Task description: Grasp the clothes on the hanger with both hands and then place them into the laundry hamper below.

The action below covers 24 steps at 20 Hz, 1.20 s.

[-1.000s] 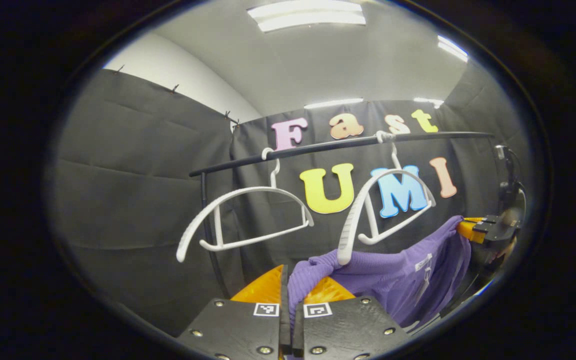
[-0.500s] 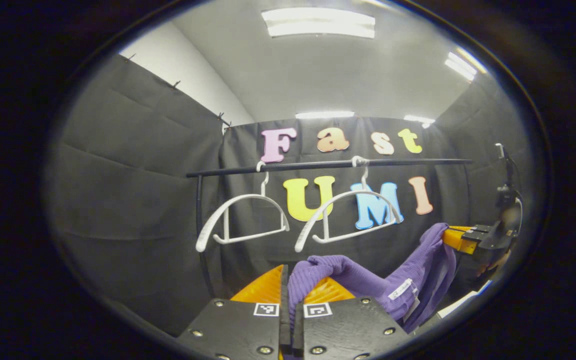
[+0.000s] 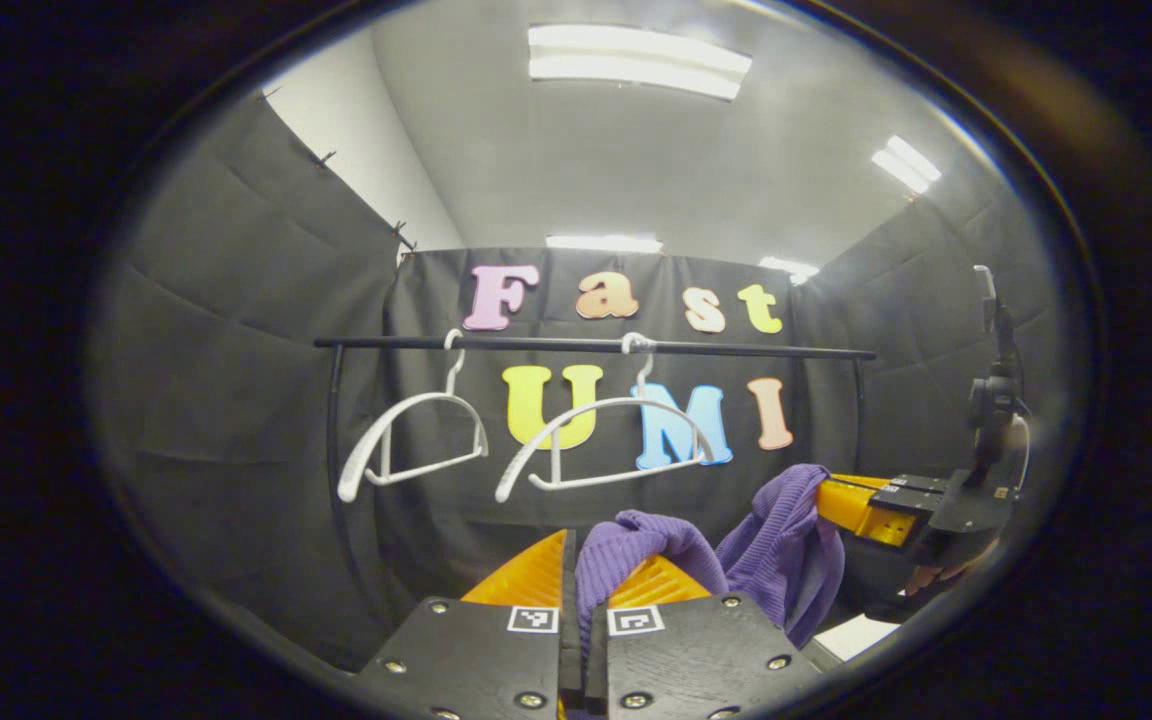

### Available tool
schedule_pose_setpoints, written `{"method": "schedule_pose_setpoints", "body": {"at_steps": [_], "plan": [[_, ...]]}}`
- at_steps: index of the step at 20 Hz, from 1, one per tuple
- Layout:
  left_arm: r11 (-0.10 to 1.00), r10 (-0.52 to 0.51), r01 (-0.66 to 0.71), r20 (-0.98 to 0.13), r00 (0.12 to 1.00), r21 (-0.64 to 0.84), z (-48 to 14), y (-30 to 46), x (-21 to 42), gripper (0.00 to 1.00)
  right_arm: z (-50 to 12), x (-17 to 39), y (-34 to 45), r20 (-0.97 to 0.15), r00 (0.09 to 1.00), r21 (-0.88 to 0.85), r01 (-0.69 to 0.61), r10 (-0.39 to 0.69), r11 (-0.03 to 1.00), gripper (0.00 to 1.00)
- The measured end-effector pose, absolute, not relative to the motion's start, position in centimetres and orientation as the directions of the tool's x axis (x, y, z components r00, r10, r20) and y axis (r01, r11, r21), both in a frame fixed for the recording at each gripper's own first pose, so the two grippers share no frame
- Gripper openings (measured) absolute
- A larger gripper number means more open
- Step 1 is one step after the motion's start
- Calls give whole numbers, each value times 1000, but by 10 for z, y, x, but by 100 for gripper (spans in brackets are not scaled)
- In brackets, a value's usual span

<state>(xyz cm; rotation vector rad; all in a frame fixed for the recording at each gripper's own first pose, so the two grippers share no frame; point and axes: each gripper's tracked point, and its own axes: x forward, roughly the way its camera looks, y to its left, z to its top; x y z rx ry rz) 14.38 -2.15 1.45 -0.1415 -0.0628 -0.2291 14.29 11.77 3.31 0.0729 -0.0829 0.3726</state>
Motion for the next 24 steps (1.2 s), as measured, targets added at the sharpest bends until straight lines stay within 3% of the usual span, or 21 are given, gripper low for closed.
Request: {"method": "schedule_pose_setpoints", "body": {"at_steps": [6,16,24], "plan": [[939,-265,266,32,964,-217,-31,-38,126,3,-11,107,125,3,929,29,-371,371,928,5],[946,-265,205,-233,936,-252,-161,-64,96,3,-145,65,120,-284,894,51,-348,347,936,5],[958,-271,200,-426,863,-203,-265,-73,85,3,-245,62,112,-505,811,26,-327,295,945,5]]}}
